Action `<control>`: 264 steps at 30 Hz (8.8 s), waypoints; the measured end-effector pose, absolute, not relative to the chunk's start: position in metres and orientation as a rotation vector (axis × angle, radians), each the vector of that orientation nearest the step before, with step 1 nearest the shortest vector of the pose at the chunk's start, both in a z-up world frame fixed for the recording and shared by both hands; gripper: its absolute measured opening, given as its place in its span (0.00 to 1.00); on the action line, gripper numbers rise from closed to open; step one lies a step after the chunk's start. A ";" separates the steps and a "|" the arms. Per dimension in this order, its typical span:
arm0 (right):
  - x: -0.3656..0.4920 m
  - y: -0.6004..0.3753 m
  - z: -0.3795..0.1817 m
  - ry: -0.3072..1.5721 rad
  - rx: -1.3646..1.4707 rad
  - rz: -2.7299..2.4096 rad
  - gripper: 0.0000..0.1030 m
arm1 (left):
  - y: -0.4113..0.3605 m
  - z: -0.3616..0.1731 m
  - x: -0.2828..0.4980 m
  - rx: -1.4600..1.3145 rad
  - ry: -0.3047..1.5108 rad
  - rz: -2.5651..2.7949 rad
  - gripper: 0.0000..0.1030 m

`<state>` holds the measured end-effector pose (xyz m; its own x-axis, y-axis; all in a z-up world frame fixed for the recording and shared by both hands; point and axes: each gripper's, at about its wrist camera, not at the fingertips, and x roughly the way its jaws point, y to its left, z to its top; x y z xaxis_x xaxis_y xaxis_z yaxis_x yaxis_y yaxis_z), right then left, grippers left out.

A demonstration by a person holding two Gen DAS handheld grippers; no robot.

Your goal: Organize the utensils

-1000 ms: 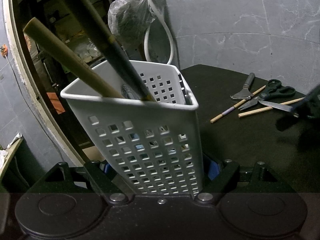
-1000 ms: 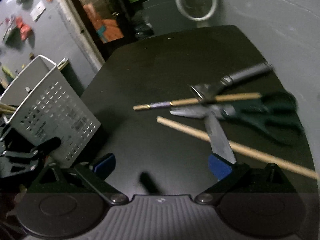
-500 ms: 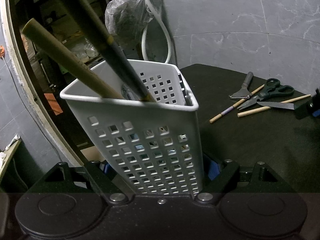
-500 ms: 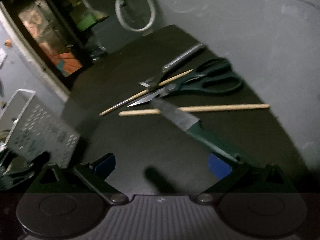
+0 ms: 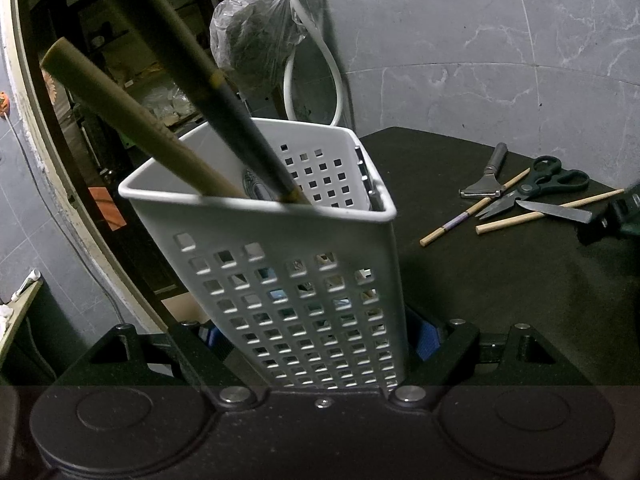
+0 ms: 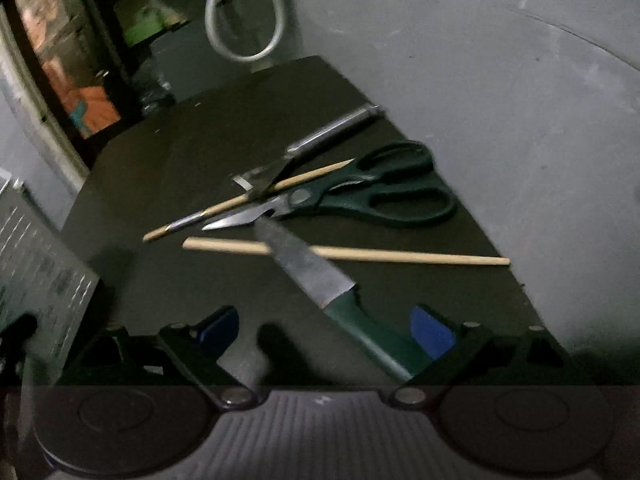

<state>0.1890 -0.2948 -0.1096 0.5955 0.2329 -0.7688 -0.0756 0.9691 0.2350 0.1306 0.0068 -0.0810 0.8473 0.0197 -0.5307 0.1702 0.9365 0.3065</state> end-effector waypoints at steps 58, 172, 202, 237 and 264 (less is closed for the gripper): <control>0.151 -0.240 -0.099 0.952 0.117 0.405 0.44 | 0.007 -0.081 0.131 0.359 0.554 -0.088 0.83; 0.081 -0.110 -0.113 0.741 -1.076 0.438 0.11 | 0.024 -0.085 0.127 0.336 0.539 -0.143 0.81; 0.195 -0.257 -0.079 1.187 0.178 0.466 0.11 | 0.022 -0.086 0.128 0.331 0.548 -0.133 0.81; 0.198 -0.291 -0.098 1.203 0.401 0.301 0.13 | 0.022 -0.086 0.129 0.332 0.549 -0.130 0.81; 0.210 -0.215 -0.083 1.114 -0.084 0.415 0.15 | 0.021 -0.086 0.128 0.331 0.549 -0.129 0.81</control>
